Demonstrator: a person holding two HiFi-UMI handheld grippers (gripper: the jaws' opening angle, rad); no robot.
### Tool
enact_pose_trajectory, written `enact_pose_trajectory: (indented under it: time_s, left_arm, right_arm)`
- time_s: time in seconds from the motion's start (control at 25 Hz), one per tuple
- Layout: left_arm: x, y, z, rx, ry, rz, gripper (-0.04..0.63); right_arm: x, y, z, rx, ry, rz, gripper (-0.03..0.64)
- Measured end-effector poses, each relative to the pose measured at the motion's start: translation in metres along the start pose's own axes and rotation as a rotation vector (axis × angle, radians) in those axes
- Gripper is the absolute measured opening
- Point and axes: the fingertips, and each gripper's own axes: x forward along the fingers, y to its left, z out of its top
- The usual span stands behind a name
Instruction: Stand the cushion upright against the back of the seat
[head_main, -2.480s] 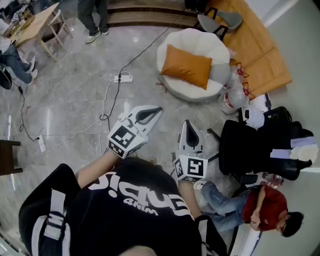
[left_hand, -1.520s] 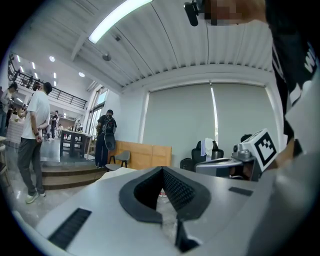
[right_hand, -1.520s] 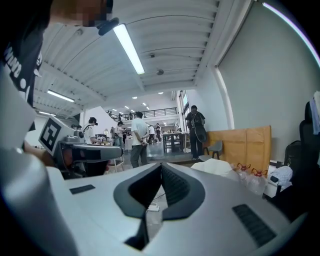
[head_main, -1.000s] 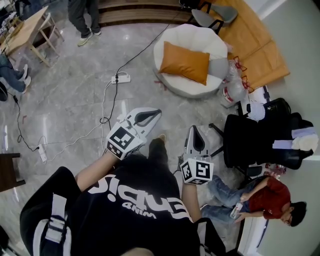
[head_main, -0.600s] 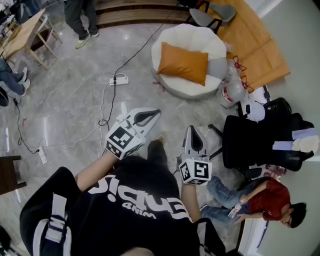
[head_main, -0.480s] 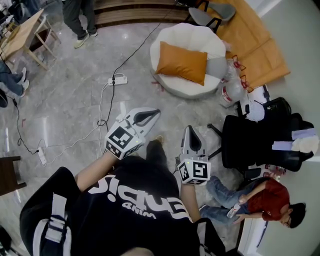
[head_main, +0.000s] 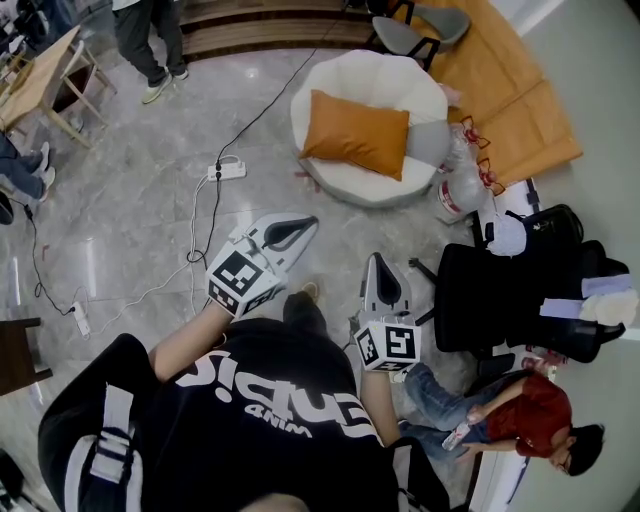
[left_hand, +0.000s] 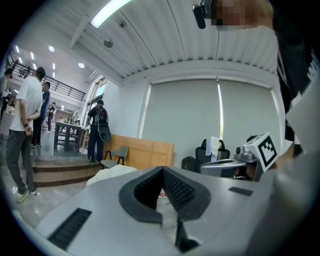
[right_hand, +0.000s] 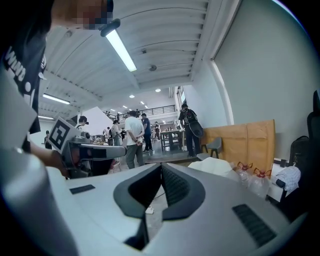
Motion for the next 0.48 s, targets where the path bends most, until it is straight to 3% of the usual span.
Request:
enact_pose_trajectory:
  time_s: [0.16, 0.48]
  left_arm:
    - [0.038, 0.010, 0.010, 0.001, 0.021, 0.008, 0.008]
    - [0.094, 0.029, 0.025, 0.005, -0.026, 0.058, 0.008]
  right_arm:
    - [0.023, -0.036, 0.009, 0.009, -0.007, 0.007, 0.021]
    - [0.055, -0.087, 0.020, 0.002, 0.004, 0.057, 0.021]
